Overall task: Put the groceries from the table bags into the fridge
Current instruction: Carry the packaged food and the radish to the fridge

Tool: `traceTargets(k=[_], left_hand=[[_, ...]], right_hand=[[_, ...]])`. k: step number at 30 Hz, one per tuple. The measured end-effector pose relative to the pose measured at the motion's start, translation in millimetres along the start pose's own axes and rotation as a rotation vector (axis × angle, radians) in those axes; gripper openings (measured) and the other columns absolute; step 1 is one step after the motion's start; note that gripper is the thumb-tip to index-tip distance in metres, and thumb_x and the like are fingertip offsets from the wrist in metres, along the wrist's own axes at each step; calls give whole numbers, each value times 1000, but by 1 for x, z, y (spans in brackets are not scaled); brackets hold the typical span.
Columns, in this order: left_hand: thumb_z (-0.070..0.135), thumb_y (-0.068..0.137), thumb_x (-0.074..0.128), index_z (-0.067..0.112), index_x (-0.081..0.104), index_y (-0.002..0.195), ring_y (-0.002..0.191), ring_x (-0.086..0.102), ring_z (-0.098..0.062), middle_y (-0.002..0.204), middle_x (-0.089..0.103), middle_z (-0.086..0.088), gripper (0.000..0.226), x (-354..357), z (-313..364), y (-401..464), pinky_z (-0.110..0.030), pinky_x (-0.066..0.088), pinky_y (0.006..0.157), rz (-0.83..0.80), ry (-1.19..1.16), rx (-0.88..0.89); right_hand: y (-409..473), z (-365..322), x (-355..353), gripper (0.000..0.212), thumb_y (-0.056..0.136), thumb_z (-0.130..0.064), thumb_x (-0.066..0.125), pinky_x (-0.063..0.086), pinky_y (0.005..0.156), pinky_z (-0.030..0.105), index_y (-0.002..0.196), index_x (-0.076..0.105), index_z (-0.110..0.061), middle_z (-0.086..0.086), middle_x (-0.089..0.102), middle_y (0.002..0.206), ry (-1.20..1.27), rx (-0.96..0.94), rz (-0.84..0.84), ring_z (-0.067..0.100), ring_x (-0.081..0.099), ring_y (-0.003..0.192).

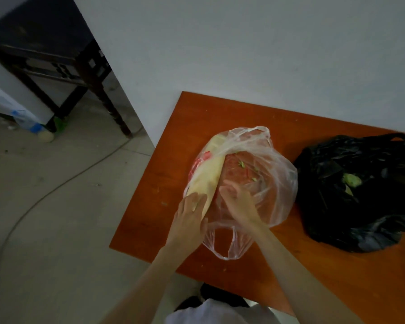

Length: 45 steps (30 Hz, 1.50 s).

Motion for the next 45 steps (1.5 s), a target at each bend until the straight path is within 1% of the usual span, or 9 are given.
traceTargets(k=[8, 12, 17, 20, 23, 26, 31, 35, 45], left_hand=[[13, 93, 47, 15, 16, 146, 134, 29, -25, 149, 14, -5, 62, -4, -23, 40, -28, 37, 102, -30, -351, -213], [14, 94, 44, 15, 25, 145, 124, 42, -20, 143, 35, -6, 54, -7, -42, 55, -28, 39, 96, -106, -554, -329], [5, 92, 43, 14, 51, 131, 127, 42, -20, 137, 46, -6, 41, -21, -52, 63, -38, 38, 105, -127, -861, -356], [4, 92, 42, 18, 55, 126, 125, 42, -18, 127, 47, 1, 39, -23, -56, 65, -38, 40, 102, -146, -922, -357], [3, 94, 40, 18, 57, 123, 113, 45, -8, 111, 49, 12, 37, -28, -54, 66, -28, 40, 96, -174, -968, -323], [8, 96, 41, 21, 57, 124, 120, 45, -13, 124, 49, 5, 35, -29, -50, 67, -38, 40, 104, -222, -943, -284], [19, 98, 41, 22, 47, 134, 118, 44, -5, 131, 49, 8, 37, -40, -42, 82, -23, 37, 97, -260, -858, -149], [33, 96, 44, 31, 40, 137, 122, 43, -8, 128, 44, 13, 41, -44, -42, 97, -32, 38, 104, -301, -915, -178], [44, 89, 49, 19, 59, 110, 98, 57, -8, 110, 55, 4, 34, -34, -14, 89, -23, 49, 83, -187, -644, -13]], right_hand=[[48, 12, 35, 44, 91, -36, 55, 42, 86, 26, 123, 57, -6, 10, 64, 118, 10, 207, -52, 24, 58, 111], [57, 17, 48, 48, 86, -39, 61, 49, 86, 30, 119, 58, -3, 9, 65, 114, 59, 296, -110, 25, 62, 104], [60, 18, 60, 102, 67, -49, 75, 48, 97, 42, 147, 21, -17, 9, 51, 135, 168, 330, -116, 25, 54, 119], [60, 17, 61, 112, 60, -52, 78, 46, 100, 42, 148, 17, -21, 7, 46, 141, 183, 315, -64, 22, 50, 124], [60, 13, 63, 110, 65, -42, 80, 43, 103, 39, 149, 11, -23, 7, 42, 143, 166, 334, -10, 23, 46, 127], [54, 9, 56, 100, 69, -47, 76, 44, 101, 38, 147, 22, -15, 10, 45, 142, 57, 391, 37, 26, 48, 125], [36, -6, 25, 56, 77, -35, 72, 48, 66, 18, 125, 55, -12, 4, 66, 113, 186, 418, 43, 14, 61, 90], [16, -8, 9, 43, 76, -43, 70, 50, 61, 24, 109, 64, -14, 1, 72, 92, 367, 493, 8, 14, 69, 81], [-62, 9, -9, 36, 79, -39, 69, 55, 71, 26, 107, 61, -18, -1, 69, 100, 390, 488, 18, 12, 66, 89]])
Point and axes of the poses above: each hand's wrist, its own y-axis towards the middle knuckle, its own x-axis out of the palm, z = x × y, the point moved 5 cm from there along y, towards the middle knuckle
